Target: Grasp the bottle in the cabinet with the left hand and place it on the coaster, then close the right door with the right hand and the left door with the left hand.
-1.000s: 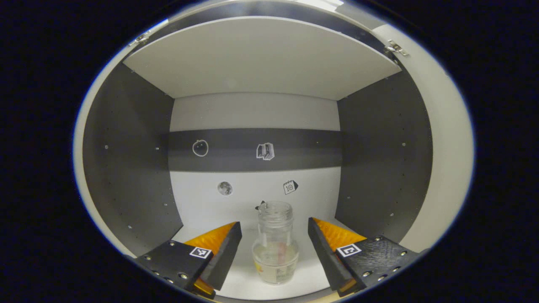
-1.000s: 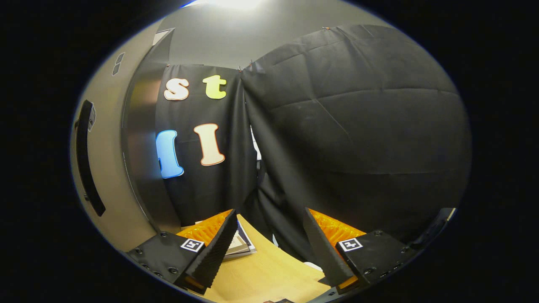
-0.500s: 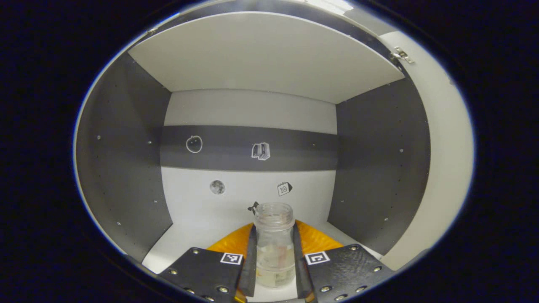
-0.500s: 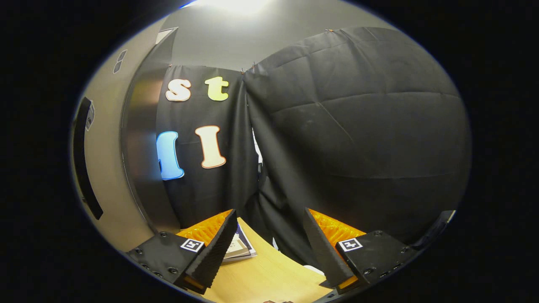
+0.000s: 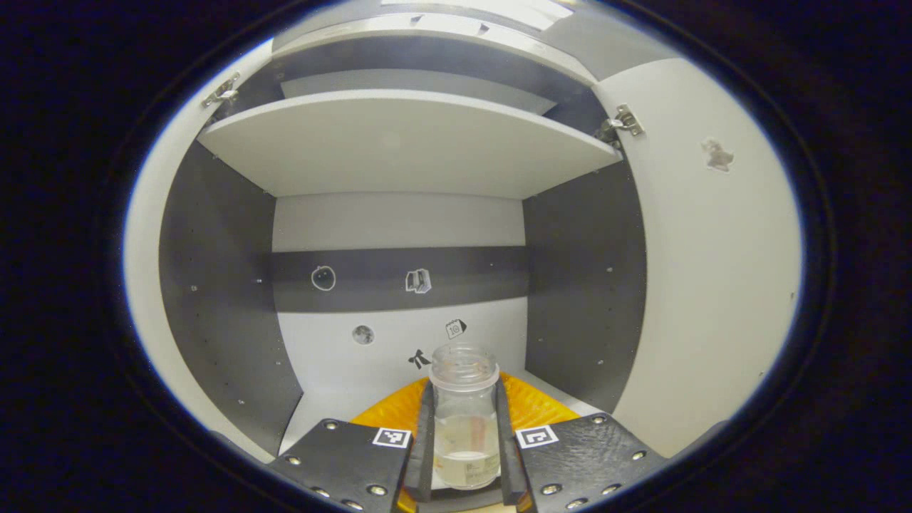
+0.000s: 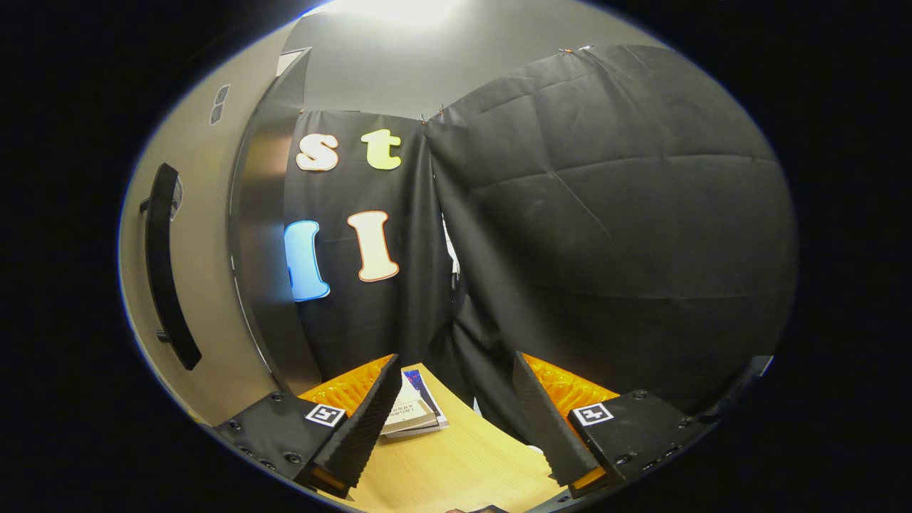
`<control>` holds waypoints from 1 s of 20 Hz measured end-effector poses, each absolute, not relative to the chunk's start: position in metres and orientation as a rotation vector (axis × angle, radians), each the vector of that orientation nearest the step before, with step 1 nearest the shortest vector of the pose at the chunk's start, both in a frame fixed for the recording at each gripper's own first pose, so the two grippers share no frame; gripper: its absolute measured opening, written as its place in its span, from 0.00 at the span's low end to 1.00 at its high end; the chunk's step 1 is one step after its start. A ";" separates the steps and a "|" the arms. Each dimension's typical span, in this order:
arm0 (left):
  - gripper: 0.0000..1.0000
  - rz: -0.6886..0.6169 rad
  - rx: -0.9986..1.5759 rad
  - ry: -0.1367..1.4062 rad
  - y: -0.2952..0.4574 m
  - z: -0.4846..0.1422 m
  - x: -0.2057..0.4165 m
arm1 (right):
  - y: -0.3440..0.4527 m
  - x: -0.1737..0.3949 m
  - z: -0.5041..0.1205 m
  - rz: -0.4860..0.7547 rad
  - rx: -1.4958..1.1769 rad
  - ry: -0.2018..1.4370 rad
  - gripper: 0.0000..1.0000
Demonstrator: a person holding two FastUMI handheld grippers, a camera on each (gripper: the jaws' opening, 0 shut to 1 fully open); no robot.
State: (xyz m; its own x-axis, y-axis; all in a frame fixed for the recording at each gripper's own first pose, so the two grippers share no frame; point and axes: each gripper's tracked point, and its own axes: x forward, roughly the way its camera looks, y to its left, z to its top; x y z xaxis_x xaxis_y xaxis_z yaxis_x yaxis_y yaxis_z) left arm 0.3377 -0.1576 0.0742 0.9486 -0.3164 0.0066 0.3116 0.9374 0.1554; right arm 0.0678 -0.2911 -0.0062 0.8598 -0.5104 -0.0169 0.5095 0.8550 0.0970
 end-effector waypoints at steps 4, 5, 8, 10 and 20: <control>0.39 -0.375 0.133 -0.016 -0.160 0.075 0.292 | -0.279 0.054 -0.008 -0.528 0.086 -0.003 0.96; 0.39 -0.384 0.119 -0.014 -0.158 0.075 0.280 | -0.277 0.052 -0.006 -0.528 0.079 -0.004 0.96; 0.39 -0.407 0.102 -0.003 -0.152 0.065 0.249 | -0.268 0.046 -0.002 -0.521 0.070 -0.008 1.00; 0.46 -0.419 0.099 0.010 -0.148 0.048 0.234 | -0.262 0.043 0.001 -0.516 0.065 -0.016 0.96; 0.39 -0.505 -0.007 0.062 -0.140 -0.076 0.185 | -0.238 0.026 0.017 -0.498 0.043 -0.018 0.96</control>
State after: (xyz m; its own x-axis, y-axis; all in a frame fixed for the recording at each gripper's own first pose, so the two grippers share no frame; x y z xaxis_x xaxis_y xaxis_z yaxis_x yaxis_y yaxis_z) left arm 0.1852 -0.1396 -0.0760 0.8735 -0.4834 -0.0581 0.4830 0.8754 -0.0219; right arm 0.0263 -0.2378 0.0171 0.8784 -0.4780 0.0064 0.4772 0.8776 0.0452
